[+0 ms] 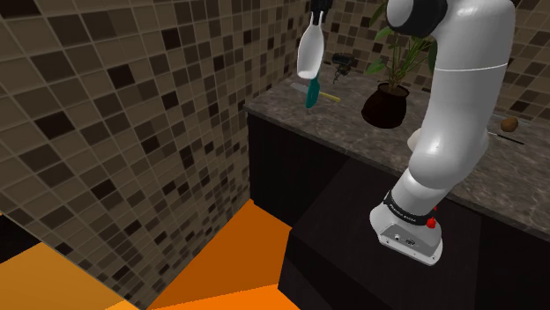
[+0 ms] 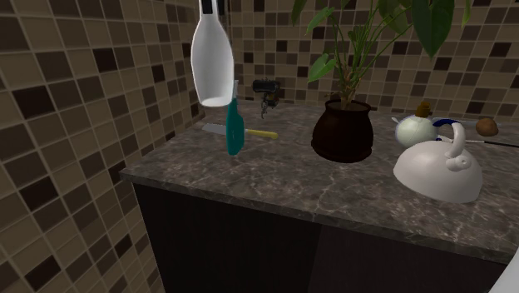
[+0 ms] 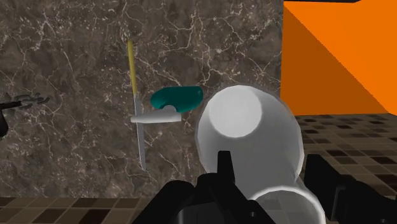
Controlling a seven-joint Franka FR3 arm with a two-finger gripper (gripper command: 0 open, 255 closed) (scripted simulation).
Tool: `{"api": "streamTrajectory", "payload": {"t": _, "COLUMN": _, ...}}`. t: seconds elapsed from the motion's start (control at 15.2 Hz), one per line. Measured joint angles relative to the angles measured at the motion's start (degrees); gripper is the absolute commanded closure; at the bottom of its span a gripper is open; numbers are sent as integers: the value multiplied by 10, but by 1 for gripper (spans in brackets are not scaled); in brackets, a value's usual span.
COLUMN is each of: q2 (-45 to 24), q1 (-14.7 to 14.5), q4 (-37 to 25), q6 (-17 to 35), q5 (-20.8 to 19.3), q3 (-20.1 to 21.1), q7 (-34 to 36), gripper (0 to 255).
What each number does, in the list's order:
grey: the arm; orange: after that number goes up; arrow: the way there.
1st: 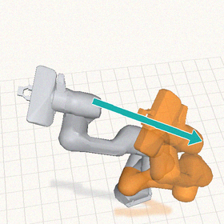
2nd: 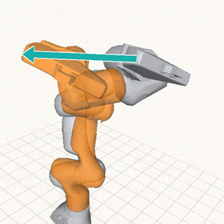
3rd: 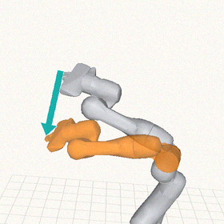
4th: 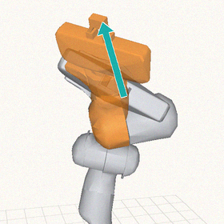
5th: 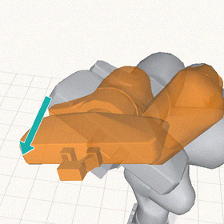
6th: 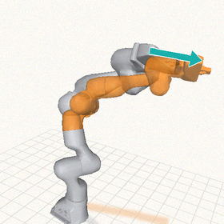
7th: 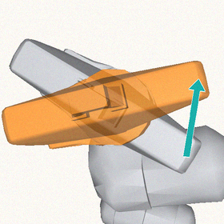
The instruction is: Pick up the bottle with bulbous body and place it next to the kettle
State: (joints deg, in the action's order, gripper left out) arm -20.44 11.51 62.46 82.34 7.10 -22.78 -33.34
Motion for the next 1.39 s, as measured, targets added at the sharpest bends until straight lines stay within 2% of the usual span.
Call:
{"api": "streamTrajectory", "payload": {"t": 0.53, "q2": -68, "q1": 38, "q4": -172, "q6": -105, "q5": 28, "q3": 3, "q7": -3, "gripper": 255}}
{"api": "streamTrajectory", "payload": {"t": 0.66, "q2": -26, "q1": 23, "q4": -114, "q6": -89, "q5": 14, "q3": -3, "q7": -7, "gripper": 255}}
{"api": "streamTrajectory", "payload": {"t": 0.79, "q2": 45, "q1": 3, "q4": -12, "q6": -55, "q5": -13, "q3": -10, "q7": -15, "gripper": 255}}
{"api": "streamTrajectory", "payload": {"t": 0.92, "q2": 94, "q1": -7, "q4": 47, "q6": -41, "q5": -32, "q3": -13, "q7": -16, "gripper": 255}}
{"api": "streamTrajectory", "payload": {"t": 1.19, "q2": 192, "q1": -17, "q4": 164, "q6": -15, "q5": -73, "q3": -15, "q7": -21, "gripper": 255}}
{"api": "streamTrajectory", "payload": {"t": 1.39, "q2": 254, "q1": -14, "q4": 222, "q6": -13, "q5": -99, "q3": -18, "q7": -31, "gripper": 255}}
